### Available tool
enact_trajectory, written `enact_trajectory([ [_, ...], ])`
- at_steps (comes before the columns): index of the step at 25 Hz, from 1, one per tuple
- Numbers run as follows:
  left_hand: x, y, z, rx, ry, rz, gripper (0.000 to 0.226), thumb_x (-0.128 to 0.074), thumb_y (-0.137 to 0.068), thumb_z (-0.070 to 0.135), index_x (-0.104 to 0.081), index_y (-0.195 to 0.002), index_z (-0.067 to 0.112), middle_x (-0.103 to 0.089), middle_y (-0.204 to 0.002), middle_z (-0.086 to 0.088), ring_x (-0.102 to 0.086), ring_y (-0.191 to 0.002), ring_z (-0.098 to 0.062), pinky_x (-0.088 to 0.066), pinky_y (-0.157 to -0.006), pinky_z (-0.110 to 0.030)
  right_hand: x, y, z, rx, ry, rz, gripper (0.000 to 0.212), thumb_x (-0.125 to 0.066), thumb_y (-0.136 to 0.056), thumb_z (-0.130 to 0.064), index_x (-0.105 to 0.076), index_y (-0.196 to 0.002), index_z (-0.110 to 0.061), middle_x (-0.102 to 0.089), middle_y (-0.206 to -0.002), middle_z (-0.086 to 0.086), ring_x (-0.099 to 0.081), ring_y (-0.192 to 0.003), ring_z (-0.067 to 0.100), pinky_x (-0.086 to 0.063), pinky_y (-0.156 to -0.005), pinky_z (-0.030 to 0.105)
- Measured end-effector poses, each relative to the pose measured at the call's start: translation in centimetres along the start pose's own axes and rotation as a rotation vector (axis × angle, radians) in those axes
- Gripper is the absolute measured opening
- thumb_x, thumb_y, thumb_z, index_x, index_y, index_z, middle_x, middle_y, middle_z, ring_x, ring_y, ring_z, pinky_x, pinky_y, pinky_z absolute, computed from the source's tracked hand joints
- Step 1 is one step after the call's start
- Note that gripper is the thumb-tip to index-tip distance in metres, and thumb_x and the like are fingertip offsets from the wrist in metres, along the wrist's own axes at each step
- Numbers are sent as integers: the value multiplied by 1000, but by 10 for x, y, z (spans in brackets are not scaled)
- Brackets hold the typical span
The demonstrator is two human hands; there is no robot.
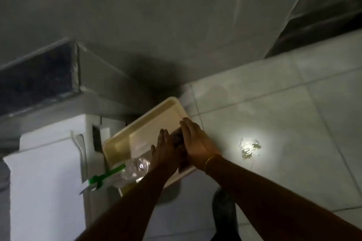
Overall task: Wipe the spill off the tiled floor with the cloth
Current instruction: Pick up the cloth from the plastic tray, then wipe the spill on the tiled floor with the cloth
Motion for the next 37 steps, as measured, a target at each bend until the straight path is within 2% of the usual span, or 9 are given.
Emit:
enact_trajectory([
  [3,-35,-39,-48,191,368,195,58,-60,-104,37,-41,-152,9,-62,-147,-17,-66,-126,-36,-54,-97,-41,-79,-35,5,-28,199,-75,113,-76,-94,-45,-5,-168,1,-13,-175,28,-24,-161,45,-23,-133,48],
  [5,-45,-51,-64,310,485,297,52,-67,-100,28,-47,-143,7,-68,-133,-18,-69,-115,-38,-56,-93,-42,-98,-44,12,-76,208,-105,119,-79,-92,-44,0,-168,0,-7,-175,29,-24,-159,49,-30,-131,51],
  [10,-80,-62,-92,504,722,256,34,-67,-98,33,-70,-114,3,-77,-110,-21,-73,-104,-42,-60,-95,-51,-94,-58,17,-170,216,17,66,-52,-109,-28,-21,-164,-5,-26,-167,28,-41,-146,47,-46,-117,51],
  [13,-63,-49,-77,404,794,298,29,-61,-99,30,-69,-110,4,-76,-102,-17,-72,-101,-40,-60,-96,-56,-81,-59,12,-68,239,-50,52,-55,-107,-29,-41,-150,-5,-44,-150,21,-54,-130,37,-52,-108,44],
  [19,6,11,-1,-43,823,502,18,-46,-101,32,-52,-106,16,-69,-82,-19,-68,-70,-39,-58,-62,-64,14,-5,26,25,-169,90,41,-81,-83,-32,-64,-113,-11,-55,-127,10,-64,-107,33,-51,-76,37],
  [23,0,38,87,-330,770,443,9,-44,-104,21,-51,-109,17,-72,-84,1,-73,-74,-10,-59,-63,-36,62,71,91,-13,-366,239,37,-88,-75,-31,-66,-99,-12,-65,-112,9,-61,-107,31,-53,-83,39],
  [27,-114,29,150,-299,750,232,10,-46,-105,31,-49,-113,25,-70,-90,12,-70,-77,9,-49,-63,-10,24,144,220,-281,-648,236,39,-91,-80,-30,-57,-97,-28,-72,-82,-10,-69,-76,9,-53,-68,25],
  [31,-309,-11,153,-96,691,-92,16,-44,-113,27,-41,-128,30,-69,-111,6,-68,-88,-4,-54,-71,-12,-106,177,340,-429,-531,113,37,-79,-93,-31,-54,-120,-25,-78,-94,3,-74,-90,32,-61,-82,43],
  [37,-445,-82,123,-73,541,-65,20,-52,-108,28,-50,-126,37,-67,-107,7,-69,-104,-21,-53,-77,-18,-237,169,414,-478,-368,237,51,-63,-102,-38,-43,-147,-24,-73,-117,5,-74,-98,27,-58,-82,38],
])
Point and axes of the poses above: each hand's wrist, its own y-axis away from the middle knuckle, its own x-axis out of the back of the hand, z = x × y, the point moved 10 cm from there along -y, towards the middle knuckle
